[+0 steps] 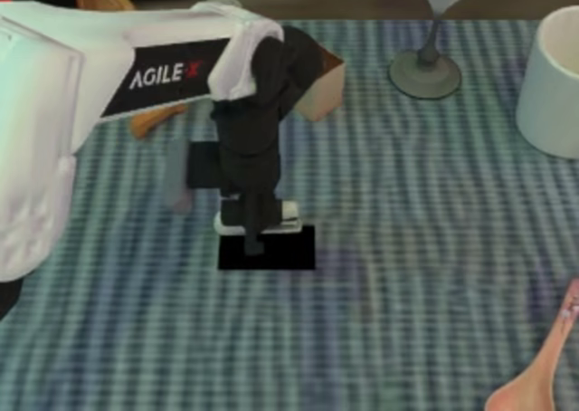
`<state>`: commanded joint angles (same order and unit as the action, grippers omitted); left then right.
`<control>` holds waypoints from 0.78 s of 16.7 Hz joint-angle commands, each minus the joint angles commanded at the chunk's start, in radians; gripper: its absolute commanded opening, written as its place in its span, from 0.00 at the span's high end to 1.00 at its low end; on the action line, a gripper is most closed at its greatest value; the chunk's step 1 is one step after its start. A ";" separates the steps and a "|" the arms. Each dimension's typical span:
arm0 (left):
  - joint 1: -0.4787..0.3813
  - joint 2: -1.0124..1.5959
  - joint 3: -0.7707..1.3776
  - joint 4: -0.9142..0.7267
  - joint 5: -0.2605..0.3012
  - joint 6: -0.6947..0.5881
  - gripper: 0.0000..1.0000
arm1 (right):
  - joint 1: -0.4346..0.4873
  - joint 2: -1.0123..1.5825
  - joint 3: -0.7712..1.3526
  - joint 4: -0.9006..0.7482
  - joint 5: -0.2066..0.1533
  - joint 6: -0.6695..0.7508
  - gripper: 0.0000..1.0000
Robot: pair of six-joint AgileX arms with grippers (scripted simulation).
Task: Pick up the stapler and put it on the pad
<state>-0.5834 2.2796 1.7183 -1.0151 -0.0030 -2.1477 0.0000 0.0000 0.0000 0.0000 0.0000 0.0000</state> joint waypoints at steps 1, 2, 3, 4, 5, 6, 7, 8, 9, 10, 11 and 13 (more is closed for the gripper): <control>-0.001 0.003 -0.010 0.011 0.000 -0.001 1.00 | 0.000 0.000 0.000 0.000 0.000 0.000 0.00; -0.001 0.003 -0.011 0.013 0.000 -0.001 1.00 | 0.000 0.000 0.000 0.000 0.000 0.000 0.00; -0.001 0.003 -0.011 0.013 0.000 -0.001 1.00 | 0.000 0.000 0.000 0.000 0.000 0.000 0.00; -0.001 0.003 -0.011 0.013 0.000 -0.001 1.00 | 0.000 0.000 0.000 0.000 0.000 0.000 0.00; -0.001 0.003 -0.011 0.013 0.000 -0.001 1.00 | 0.000 0.000 0.000 0.000 0.000 0.000 0.00; -0.001 0.003 -0.011 0.013 0.000 -0.001 0.92 | 0.000 0.000 0.000 0.000 0.000 0.000 0.00; -0.001 0.003 -0.011 0.013 0.000 -0.001 0.85 | 0.000 0.000 0.000 0.000 0.000 0.000 0.00; -0.001 0.003 -0.011 0.013 0.000 -0.001 0.77 | 0.000 0.000 0.000 0.000 0.000 0.000 0.00; -0.001 0.003 -0.011 0.013 0.000 -0.001 0.70 | 0.000 0.000 0.000 0.000 0.000 0.000 0.00; -0.001 0.003 -0.011 0.013 0.000 -0.001 0.62 | 0.000 0.000 0.000 0.000 0.000 0.000 0.00; -0.001 0.003 -0.011 0.013 0.000 -0.001 0.55 | 0.000 0.000 0.000 0.000 0.000 0.000 0.00; -0.001 0.003 -0.011 0.013 0.000 -0.001 0.40 | 0.000 0.000 0.000 0.000 0.000 0.000 0.00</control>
<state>-0.5841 2.2829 1.7069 -1.0025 -0.0032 -2.1484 0.0000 0.0000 0.0000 0.0000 0.0000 0.0000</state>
